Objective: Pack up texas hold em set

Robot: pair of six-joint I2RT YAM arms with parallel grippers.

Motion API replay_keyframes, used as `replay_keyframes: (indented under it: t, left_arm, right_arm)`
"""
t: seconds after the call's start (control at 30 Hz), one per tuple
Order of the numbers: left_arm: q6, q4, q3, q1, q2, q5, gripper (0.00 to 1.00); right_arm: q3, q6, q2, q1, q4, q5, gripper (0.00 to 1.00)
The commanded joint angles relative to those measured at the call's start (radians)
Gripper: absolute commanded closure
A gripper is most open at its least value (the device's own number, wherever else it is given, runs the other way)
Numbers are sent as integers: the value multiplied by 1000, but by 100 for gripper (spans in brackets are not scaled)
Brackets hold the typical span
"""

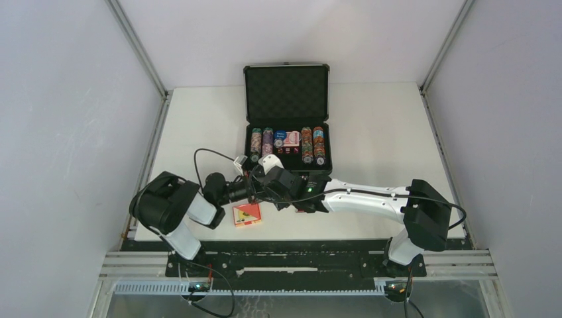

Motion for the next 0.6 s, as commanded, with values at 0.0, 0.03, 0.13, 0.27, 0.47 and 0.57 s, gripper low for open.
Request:
replay_keyframes:
  t: [0.0, 0.03, 0.13, 0.27, 0.47, 0.57]
  left_arm:
    - [-2, 52, 36, -24, 4, 59, 100]
    - [3, 52, 36, -25, 0, 60, 100]
    - [21, 53, 37, -25, -13, 54, 100]
    - [31, 52, 54, -26, -35, 44, 100]
    - [82, 38, 81, -24, -88, -32, 100]
    - [126, 10, 122, -25, -108, -58, 100]
  right_arm:
    - [10, -9, -32, -9, 51, 18, 56]
    - [9, -9, -33, -9, 50, 19, 56]
    - [9, -10, -40, -12, 37, 20, 52]
    - [0, -19, -75, -16, -2, 23, 37]
    - [-113, -10, -213, -58, 20, -2, 29]
    - [-201, 11, -314, -105, 77, -37, 29]
